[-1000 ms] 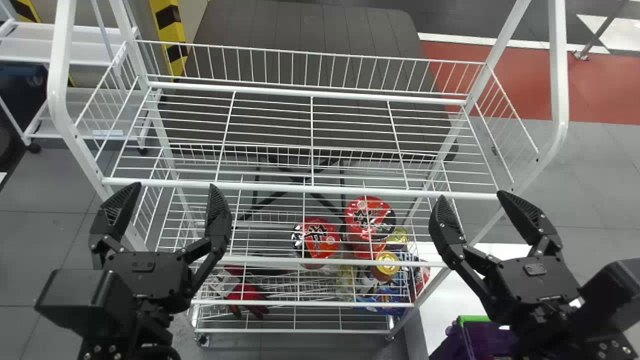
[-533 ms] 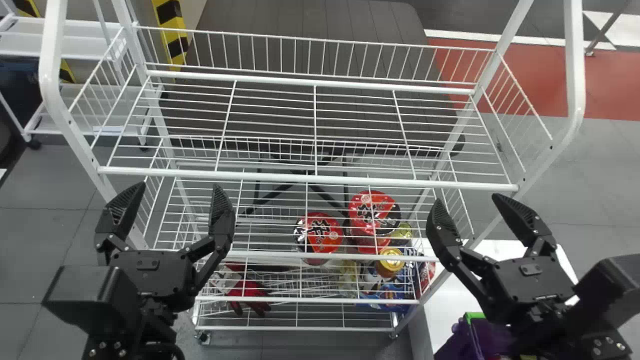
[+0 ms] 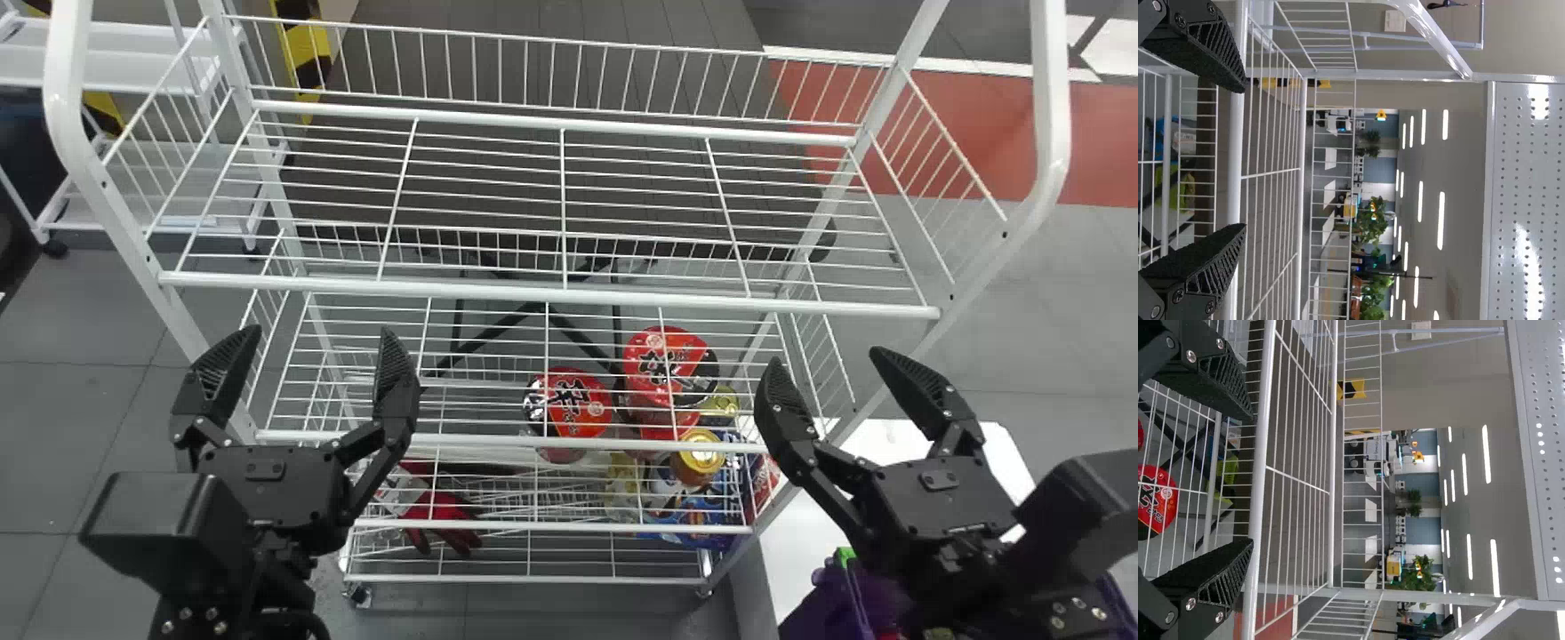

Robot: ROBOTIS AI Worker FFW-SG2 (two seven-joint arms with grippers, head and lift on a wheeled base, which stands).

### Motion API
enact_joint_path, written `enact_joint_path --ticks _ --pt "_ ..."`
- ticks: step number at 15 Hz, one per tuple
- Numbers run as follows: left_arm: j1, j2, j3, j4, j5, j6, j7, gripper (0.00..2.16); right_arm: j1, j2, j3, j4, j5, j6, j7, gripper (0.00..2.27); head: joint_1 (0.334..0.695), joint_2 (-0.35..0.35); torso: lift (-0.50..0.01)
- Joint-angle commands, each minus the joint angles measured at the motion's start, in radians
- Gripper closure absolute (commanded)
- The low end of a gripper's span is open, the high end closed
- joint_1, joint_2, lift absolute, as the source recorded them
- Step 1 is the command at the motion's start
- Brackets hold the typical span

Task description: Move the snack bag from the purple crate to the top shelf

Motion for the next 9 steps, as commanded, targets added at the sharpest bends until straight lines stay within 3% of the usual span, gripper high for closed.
enact_joint_path --ticks 1,9 --pt "0.0 0.001 0.002 0.0 0.002 0.0 0.0 0.08 0.0 0.0 0.002 0.0 0.001 0.001 0.0 0.16 0.695 -0.093 -0.156" --pt "-0.005 -0.001 0.003 0.015 0.006 0.0 0.0 0.08 -0.002 0.003 0.005 0.002 -0.001 0.038 -0.002 0.16 0.695 -0.089 -0.188"
